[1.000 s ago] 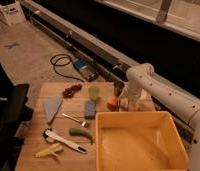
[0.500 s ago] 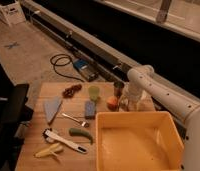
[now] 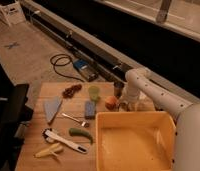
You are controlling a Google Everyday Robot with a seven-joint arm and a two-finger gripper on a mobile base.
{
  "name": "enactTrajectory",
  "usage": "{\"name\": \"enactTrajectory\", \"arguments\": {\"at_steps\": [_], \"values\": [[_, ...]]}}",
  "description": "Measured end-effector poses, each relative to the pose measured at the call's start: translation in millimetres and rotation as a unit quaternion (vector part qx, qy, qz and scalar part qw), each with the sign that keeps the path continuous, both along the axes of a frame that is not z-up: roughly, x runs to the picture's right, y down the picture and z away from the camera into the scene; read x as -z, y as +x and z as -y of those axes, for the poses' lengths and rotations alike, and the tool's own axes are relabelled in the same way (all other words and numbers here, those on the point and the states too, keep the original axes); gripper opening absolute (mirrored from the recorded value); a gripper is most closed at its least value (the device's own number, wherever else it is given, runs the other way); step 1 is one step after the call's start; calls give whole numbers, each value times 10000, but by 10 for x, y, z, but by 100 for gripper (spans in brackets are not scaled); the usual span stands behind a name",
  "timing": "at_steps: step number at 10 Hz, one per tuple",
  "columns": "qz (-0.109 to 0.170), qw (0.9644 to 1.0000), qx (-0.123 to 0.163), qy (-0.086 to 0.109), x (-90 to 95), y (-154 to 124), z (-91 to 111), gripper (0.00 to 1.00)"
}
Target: Place eraser in metal cup
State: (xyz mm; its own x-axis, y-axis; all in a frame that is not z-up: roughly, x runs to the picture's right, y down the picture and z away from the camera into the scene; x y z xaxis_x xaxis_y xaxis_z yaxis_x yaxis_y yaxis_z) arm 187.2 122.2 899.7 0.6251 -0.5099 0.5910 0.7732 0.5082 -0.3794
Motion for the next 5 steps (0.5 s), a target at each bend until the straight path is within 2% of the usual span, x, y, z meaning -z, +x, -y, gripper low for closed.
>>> {"name": "enactTrajectory", "arguments": {"at_steps": [1,5], "values": [[-4,10000,29,-10,-18,-23,-7,69],[-59,10000,67,-12,-66,-67,25,28]]}}
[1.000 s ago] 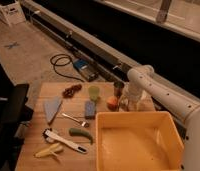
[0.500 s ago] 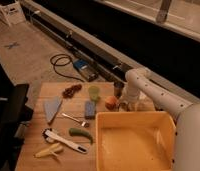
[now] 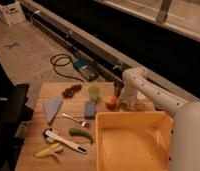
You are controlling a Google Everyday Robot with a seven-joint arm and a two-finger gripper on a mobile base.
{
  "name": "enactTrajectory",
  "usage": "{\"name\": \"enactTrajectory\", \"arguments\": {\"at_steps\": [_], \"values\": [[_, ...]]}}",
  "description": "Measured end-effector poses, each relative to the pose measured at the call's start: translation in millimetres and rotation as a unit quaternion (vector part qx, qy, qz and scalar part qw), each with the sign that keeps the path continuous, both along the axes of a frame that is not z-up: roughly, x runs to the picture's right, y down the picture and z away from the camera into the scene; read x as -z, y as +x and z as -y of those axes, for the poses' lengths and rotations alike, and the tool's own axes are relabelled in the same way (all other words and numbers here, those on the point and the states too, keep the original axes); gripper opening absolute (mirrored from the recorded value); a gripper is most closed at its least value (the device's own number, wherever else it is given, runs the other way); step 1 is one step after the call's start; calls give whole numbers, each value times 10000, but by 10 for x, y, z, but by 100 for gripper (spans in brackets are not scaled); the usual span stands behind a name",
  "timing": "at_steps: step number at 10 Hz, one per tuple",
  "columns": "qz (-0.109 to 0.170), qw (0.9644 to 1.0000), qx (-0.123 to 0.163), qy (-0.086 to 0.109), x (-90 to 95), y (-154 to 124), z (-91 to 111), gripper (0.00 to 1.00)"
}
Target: Place eraser in metal cup
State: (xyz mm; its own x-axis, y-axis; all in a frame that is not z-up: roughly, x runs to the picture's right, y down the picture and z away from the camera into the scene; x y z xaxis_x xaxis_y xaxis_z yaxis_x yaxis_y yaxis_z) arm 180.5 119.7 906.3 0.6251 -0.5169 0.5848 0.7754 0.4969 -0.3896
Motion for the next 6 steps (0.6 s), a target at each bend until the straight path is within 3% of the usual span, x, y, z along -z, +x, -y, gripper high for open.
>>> {"name": "enactTrajectory", "arguments": {"at_steps": [3,6], "values": [[14,10000,13,-36,-23,-49,-4,1],[2,9998,104,182,133,-104,164,0]]}}
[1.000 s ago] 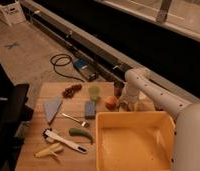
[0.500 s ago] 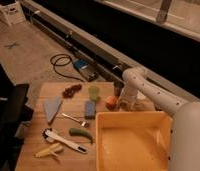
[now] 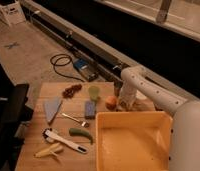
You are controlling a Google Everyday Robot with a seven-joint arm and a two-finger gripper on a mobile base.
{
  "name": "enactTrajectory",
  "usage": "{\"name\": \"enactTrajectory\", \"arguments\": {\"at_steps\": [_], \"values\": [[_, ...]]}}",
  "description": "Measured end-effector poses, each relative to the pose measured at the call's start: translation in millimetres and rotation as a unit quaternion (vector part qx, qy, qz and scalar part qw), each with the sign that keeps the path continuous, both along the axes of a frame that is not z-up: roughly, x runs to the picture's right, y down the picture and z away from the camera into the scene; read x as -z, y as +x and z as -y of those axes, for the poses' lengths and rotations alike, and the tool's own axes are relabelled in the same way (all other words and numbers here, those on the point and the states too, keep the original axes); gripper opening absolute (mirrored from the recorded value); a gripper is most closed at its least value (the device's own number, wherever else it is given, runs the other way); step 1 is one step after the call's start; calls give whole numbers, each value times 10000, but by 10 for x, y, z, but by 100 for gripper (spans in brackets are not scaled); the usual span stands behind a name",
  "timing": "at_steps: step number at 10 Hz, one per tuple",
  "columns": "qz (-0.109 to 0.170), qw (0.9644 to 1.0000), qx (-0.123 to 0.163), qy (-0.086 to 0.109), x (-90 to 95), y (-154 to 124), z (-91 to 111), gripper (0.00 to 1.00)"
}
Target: Place eraser in metal cup
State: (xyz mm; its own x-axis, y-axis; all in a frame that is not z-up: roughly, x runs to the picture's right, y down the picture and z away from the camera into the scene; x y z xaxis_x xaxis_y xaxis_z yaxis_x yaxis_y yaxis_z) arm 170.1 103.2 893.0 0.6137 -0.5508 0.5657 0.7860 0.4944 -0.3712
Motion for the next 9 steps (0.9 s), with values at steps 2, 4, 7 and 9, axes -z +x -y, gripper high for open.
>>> {"name": "enactTrajectory", "arguments": {"at_steps": [2,4,7,9], "values": [[-25,9996,64,279,141,-21,192,0],[-168,9979,120,610,217,80,450,0],[-325,9936,46,1080,282,309,917,0],[-321,9915,-75,1256,278,447,1128,0]]}}
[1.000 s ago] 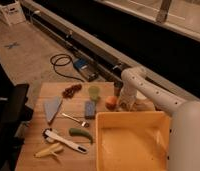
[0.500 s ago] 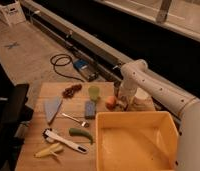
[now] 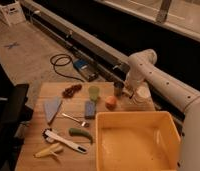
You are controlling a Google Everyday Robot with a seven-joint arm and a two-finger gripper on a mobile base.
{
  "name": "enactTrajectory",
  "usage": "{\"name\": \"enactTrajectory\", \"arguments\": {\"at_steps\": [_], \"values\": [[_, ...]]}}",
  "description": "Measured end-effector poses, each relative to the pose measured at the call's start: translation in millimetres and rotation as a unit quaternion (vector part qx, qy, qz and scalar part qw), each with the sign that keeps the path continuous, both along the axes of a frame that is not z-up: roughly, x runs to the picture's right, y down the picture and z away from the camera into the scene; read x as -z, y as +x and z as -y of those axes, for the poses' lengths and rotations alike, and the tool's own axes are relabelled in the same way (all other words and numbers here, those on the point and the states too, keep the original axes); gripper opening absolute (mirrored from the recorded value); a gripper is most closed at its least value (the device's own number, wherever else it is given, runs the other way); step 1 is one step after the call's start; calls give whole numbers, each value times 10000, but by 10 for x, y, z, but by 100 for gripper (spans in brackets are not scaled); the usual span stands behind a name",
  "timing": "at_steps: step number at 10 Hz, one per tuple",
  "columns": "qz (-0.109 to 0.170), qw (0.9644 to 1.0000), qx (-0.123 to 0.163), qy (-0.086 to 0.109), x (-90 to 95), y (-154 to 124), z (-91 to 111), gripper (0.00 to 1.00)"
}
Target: Place eraser in metal cup
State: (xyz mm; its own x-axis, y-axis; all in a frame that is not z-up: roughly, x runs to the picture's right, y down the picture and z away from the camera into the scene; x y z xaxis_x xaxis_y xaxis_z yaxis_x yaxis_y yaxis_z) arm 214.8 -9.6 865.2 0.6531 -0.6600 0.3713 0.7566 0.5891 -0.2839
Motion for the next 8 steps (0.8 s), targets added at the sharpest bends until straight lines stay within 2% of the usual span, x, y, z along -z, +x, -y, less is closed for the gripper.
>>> {"name": "enactTrajectory", "arguments": {"at_steps": [1,4,8], "values": [[46,9999,-42,111,-12,33,142,0],[271,9991,-38,326,-32,-27,395,0],[775,9960,120,438,15,-428,453,0]]}}
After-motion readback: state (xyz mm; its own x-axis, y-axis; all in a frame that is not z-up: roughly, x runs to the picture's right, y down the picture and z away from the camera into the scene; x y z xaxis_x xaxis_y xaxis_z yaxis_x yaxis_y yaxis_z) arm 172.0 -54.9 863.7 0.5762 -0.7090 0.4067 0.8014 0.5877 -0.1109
